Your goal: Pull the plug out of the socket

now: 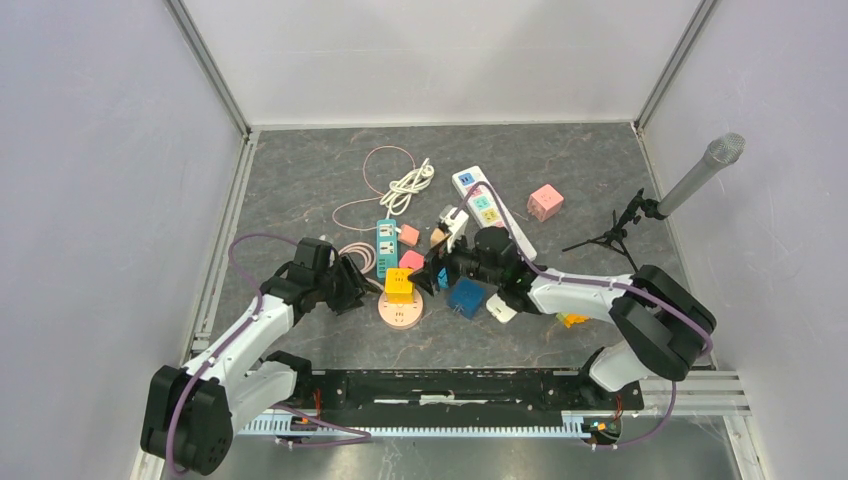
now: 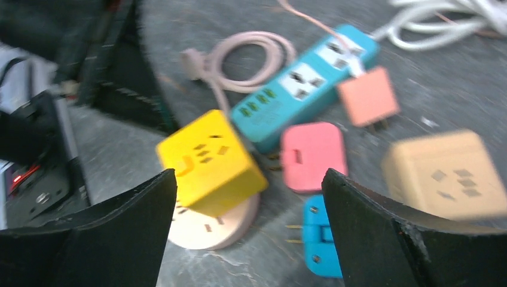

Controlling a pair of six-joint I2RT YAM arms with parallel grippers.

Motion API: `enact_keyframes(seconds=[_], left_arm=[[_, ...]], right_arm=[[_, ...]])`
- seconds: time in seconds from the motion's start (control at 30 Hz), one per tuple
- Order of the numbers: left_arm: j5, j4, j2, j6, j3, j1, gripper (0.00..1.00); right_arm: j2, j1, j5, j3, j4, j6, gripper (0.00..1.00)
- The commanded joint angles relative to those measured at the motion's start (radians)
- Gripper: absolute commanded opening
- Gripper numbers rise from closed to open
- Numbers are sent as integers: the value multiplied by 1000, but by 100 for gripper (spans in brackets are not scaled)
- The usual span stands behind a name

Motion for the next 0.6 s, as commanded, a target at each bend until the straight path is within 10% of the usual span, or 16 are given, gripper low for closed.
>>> enact_keyframes(seconds=[0.0, 0.4, 0.57], left_arm=[[4, 6, -1, 31, 14, 1, 59], [52, 18, 27, 41, 10, 1, 61], [52, 17, 33, 46, 10, 1, 60]], right_arm=[[6, 61, -213, 6, 141, -128, 95], [142, 87, -174, 138, -11, -340, 93], [180, 88, -218, 185, -61, -398, 73]])
